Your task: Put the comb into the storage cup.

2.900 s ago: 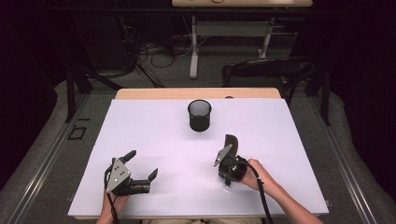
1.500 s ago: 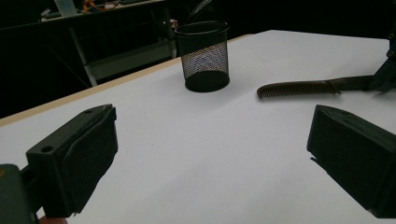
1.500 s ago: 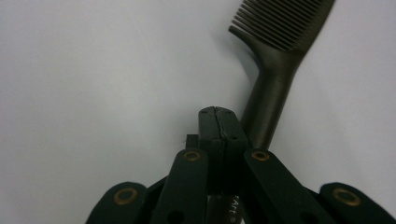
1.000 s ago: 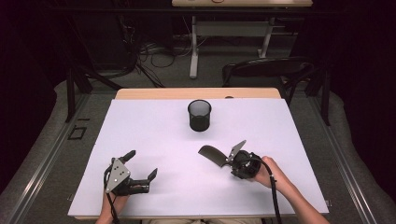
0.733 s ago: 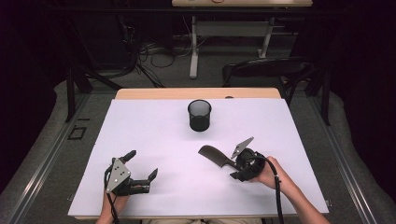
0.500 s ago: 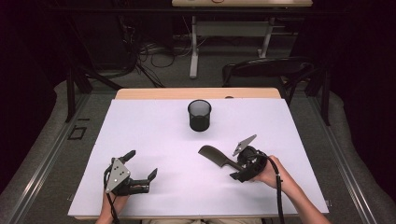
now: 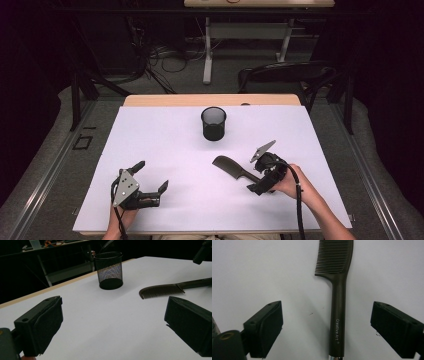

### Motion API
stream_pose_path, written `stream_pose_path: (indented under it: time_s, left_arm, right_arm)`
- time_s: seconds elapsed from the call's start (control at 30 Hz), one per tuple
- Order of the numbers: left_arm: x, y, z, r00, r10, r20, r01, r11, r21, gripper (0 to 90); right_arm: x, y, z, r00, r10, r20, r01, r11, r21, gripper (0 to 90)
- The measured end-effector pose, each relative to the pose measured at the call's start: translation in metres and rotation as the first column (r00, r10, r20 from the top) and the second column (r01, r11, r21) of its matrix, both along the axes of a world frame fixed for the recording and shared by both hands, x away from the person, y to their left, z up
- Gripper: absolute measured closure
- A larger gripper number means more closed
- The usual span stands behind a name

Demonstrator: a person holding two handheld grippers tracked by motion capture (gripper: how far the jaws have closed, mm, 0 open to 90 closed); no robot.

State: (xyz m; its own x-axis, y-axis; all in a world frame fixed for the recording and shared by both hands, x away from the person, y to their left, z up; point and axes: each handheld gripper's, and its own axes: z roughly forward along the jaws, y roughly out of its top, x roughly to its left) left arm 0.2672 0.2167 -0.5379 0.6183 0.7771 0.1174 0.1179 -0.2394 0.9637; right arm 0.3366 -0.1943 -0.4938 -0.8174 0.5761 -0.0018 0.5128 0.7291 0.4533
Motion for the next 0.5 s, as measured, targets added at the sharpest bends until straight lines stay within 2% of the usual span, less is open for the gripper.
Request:
stream_pose_path:
  time_s: [0.23, 0.5]
  left_arm:
    - [0.0, 0.0, 0.0, 1.0, 0.002, 0.0, -0.002, 1.0, -0.003, 1.9]
    - [0.0002, -0.0003, 0.0, 1.0, 0.002, 0.001, -0.002, 1.0, -0.003, 1.9]
  right_arm:
    - [0.0037, 0.0049, 0.001, 0.9999, -0.013, -0.004, 0.013, 1.0, -0.022, 0.1]
    - [0.0082, 0.0088, 0.0011, 0.9997, -0.022, -0.006, 0.022, 0.999, -0.042, 0.0]
